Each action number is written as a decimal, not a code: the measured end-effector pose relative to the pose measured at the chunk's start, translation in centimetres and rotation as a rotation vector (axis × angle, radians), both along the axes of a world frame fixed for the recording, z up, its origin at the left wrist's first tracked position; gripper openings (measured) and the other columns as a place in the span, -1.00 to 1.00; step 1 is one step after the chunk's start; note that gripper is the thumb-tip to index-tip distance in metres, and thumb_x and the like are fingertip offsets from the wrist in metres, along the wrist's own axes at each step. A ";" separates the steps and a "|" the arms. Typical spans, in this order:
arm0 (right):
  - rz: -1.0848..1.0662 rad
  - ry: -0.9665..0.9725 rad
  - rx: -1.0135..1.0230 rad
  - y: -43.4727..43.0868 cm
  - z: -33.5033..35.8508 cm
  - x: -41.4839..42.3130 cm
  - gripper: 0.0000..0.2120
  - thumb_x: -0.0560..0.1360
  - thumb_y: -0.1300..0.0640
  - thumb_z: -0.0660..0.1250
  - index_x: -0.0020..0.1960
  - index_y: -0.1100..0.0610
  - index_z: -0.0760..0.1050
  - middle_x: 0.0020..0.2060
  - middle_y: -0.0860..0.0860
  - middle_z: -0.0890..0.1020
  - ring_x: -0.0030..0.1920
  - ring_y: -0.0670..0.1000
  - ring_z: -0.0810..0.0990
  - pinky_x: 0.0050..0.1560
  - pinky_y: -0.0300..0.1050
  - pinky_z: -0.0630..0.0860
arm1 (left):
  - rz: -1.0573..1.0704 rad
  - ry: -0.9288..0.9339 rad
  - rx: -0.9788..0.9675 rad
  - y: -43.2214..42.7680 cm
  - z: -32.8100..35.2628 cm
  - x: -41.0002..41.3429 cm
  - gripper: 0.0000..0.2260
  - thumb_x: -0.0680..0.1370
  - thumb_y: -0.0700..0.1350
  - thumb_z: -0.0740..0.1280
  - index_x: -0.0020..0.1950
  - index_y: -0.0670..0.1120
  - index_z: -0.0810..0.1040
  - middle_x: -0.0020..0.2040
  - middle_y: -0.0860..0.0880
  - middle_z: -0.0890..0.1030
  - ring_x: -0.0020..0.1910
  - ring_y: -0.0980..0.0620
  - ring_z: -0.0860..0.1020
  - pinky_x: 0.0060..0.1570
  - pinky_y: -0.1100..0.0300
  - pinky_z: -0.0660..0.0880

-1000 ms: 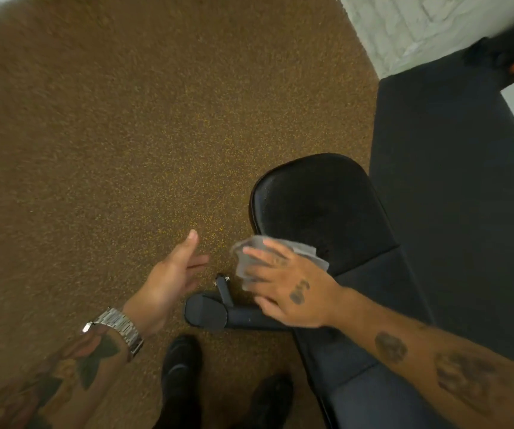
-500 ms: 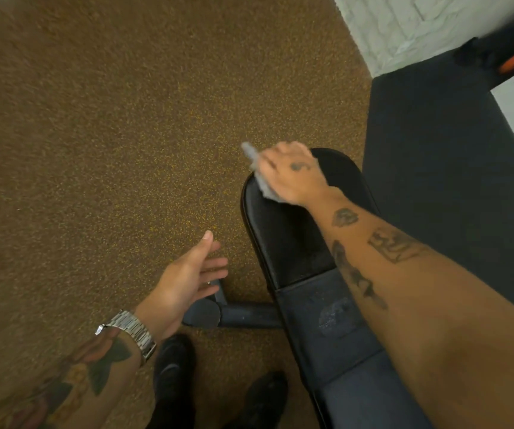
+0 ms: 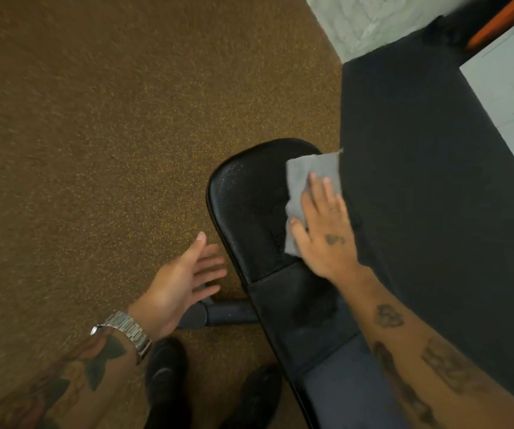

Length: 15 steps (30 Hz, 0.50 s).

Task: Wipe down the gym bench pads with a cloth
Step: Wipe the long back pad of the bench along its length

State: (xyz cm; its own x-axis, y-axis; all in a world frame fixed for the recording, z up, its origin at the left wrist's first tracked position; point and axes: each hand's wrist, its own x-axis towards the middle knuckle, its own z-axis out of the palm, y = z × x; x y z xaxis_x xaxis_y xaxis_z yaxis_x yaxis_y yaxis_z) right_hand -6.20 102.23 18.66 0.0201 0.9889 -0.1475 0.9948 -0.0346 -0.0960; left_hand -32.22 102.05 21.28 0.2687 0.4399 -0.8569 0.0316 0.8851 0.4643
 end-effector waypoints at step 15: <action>-0.082 0.073 -0.038 -10.2 0.6 3.6 -0.41 0.60 0.07 0.01 0.60 0.15 0.02 0.60 0.10 0.10 0.60 0.12 0.06 0.50 0.21 0.21 | 0.028 -0.074 -0.099 -3.1 0.5 1.7 -0.43 0.56 0.29 0.07 0.42 -0.03 0.40 0.32 -0.04 0.54 0.22 -0.05 0.57 0.24 -0.03 0.46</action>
